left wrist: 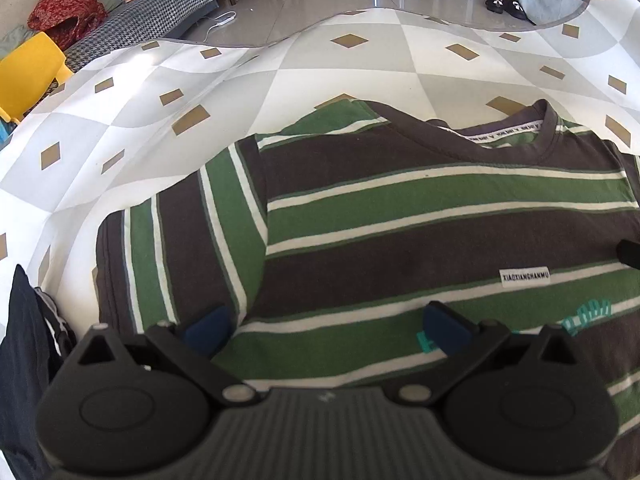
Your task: Fold clothes
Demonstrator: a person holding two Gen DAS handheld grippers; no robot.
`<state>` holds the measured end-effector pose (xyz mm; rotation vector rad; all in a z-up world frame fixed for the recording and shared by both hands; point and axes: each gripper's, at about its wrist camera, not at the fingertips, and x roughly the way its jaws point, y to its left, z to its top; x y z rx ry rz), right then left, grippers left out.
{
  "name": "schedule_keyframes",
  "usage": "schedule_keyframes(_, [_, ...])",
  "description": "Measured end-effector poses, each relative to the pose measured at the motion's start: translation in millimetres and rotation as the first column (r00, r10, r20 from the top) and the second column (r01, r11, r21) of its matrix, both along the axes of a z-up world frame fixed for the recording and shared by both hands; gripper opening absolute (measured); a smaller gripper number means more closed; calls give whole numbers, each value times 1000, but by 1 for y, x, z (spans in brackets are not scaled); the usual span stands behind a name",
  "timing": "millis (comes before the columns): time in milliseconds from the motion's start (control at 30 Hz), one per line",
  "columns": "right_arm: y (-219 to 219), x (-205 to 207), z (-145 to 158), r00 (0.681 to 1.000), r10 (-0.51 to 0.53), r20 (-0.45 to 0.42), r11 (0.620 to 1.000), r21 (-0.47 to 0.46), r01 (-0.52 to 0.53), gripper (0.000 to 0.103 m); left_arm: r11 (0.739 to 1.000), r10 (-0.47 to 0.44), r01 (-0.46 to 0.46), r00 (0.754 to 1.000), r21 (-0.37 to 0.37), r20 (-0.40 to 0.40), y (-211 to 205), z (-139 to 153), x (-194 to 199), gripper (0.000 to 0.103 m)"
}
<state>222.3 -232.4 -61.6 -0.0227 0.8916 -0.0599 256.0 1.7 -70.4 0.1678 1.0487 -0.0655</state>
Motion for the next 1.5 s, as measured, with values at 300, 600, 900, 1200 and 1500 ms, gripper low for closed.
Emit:
schedule_keyframes(300, [3,7,-1,1000,-22,17,1000,-5,22,36,999,34,-34,999,-27,5,2,-2,11,103])
schedule_keyframes(600, [8,12,-3,998,-51,30,999,-16,51,39,998,52,-52,999,-47,2,2,-3,18,103])
schedule_keyframes(900, [12,11,1,999,-41,11,999,-31,42,40,998,55,-55,998,-36,4,-1,-3,20,103])
schedule_keyframes(1200, [14,-5,14,1000,14,-25,1000,-24,-15,40,999,51,-51,998,5,-27,-3,2,12,103])
schedule_keyframes(1500, [8,-36,20,996,71,-60,997,-26,-73,40,1000,4,-4,1000,-6,-14,-1,16,-19,103])
